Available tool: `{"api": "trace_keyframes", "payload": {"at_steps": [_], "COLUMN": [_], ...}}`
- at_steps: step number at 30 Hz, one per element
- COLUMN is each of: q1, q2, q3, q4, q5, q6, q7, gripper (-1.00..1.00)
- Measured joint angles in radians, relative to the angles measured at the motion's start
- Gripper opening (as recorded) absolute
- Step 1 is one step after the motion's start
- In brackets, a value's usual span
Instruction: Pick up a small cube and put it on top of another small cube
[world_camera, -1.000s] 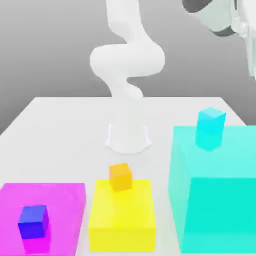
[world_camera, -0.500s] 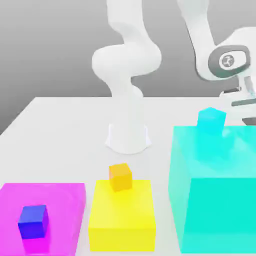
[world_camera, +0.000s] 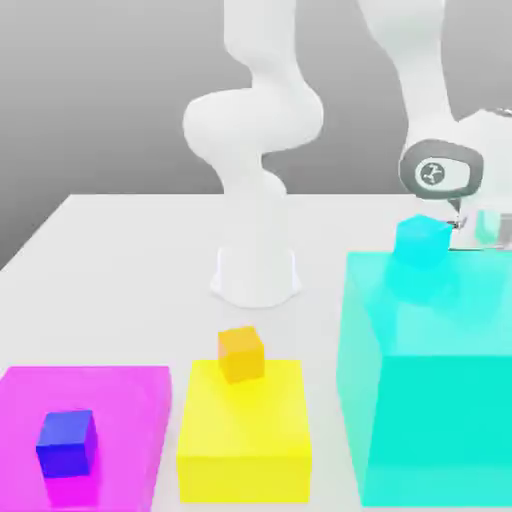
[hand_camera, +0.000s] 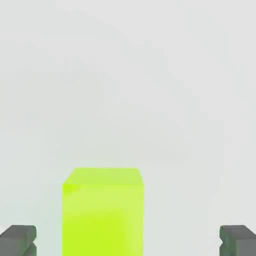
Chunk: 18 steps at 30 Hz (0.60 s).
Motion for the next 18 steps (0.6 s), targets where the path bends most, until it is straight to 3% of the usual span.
{"api": "trace_keyframes", "payload": {"at_steps": [6, 7, 14, 18], "q1": [0.155, 0.187, 0.19, 0.095], "q2": [0.182, 0.21, 0.215, 0.11], "q3": [-0.214, -0.254, -0.26, -0.132], "q4": [0.047, 0.054, 0.056, 0.028], "q5": [-0.226, -0.258, -0.269, -0.123], "q6": [0.121, 0.142, 0.143, 0.068], "q7": [0.164, 0.188, 0.197, 0.085], "gripper": [0.0, -1.0, -1.0, -1.0]}}
